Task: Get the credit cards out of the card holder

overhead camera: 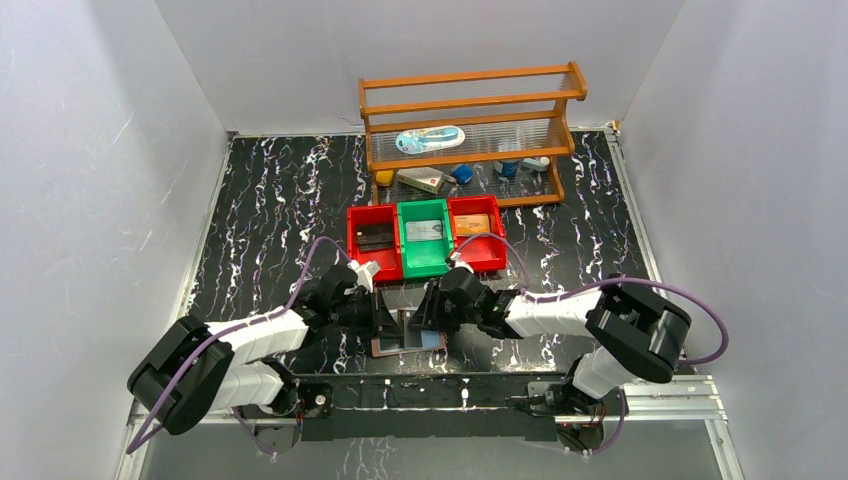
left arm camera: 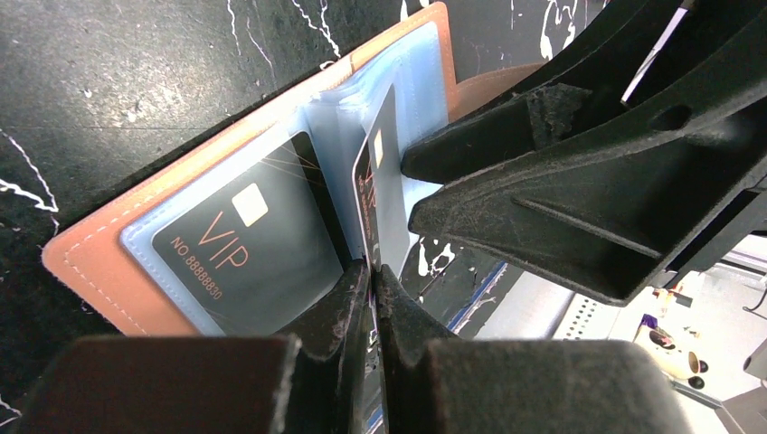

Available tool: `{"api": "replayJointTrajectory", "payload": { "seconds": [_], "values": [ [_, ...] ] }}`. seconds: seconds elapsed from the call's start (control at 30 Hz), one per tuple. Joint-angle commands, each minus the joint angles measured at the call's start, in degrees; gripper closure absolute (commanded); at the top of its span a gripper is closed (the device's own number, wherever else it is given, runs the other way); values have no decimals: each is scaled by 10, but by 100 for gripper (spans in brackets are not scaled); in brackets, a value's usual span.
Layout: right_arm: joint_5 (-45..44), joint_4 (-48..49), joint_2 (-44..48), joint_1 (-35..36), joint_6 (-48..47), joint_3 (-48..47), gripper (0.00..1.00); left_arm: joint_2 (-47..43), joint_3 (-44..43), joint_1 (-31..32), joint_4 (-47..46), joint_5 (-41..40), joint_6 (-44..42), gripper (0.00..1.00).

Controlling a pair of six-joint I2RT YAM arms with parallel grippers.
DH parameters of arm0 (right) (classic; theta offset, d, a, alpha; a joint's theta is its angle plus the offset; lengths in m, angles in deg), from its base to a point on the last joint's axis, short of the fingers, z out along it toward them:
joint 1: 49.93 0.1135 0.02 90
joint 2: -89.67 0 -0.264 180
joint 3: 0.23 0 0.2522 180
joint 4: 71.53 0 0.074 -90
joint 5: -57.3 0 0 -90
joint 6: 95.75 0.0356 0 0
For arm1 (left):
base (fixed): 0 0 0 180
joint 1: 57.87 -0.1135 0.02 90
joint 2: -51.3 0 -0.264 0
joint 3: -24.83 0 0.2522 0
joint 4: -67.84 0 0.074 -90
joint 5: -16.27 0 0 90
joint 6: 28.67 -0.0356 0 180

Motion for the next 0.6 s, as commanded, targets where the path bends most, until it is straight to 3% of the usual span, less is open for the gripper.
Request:
{"api": "replayJointTrajectory", "payload": {
  "seconds": [0.0, 0.13, 0.4, 0.57],
  "values": [
    [-19, -23, -7, 0, 15, -5, 52, -12, -14, 1, 21, -2, -12, 96],
    [-15, -13, -9, 0, 17, 1, 52, -12, -16, 1, 24, -5, -14, 95],
    [19, 44, -32, 0, 31, 17, 53, 1, -10, 1, -31, 4, 16, 82],
    [22, 52, -38, 0, 39, 20, 53, 12, 1, 1, -56, -4, 35, 82]
  ]
}}
